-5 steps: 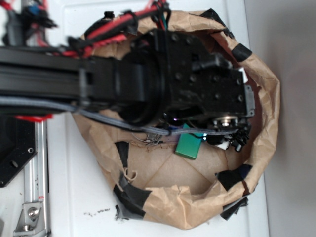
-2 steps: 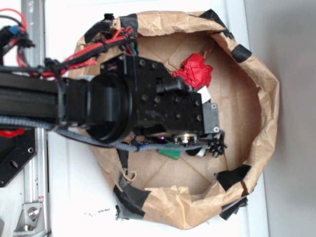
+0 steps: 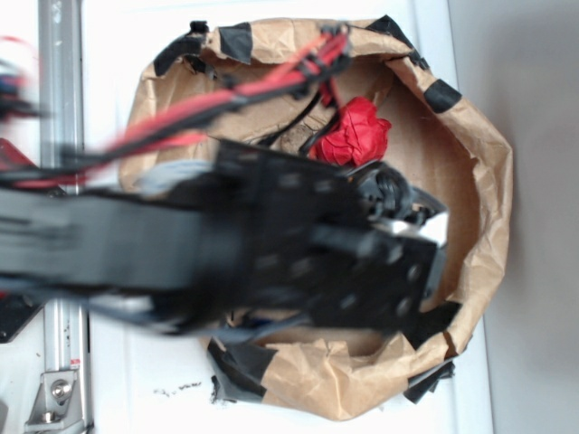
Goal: Grab the green block.
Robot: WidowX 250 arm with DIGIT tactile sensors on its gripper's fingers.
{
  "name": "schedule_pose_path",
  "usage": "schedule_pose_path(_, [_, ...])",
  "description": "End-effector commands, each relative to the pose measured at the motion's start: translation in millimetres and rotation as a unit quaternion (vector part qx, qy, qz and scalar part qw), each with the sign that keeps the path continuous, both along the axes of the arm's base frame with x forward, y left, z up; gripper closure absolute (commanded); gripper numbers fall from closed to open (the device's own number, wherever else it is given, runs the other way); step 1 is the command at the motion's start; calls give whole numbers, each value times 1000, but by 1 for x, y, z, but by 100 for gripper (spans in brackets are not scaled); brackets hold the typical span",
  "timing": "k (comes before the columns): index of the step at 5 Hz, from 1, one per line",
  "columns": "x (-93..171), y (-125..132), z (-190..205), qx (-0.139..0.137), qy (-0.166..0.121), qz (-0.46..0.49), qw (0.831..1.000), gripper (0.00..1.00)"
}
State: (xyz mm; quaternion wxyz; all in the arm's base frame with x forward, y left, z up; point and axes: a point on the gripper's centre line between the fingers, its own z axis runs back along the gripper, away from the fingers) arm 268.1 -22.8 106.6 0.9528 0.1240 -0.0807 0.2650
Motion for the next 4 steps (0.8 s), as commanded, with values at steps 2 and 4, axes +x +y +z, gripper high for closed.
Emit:
schedule_pose_path(2, [-22, 20, 109, -105, -67, -259, 958, 100])
schedule_pose_path(4, [-12, 29, 94, -66, -38, -219, 973, 100])
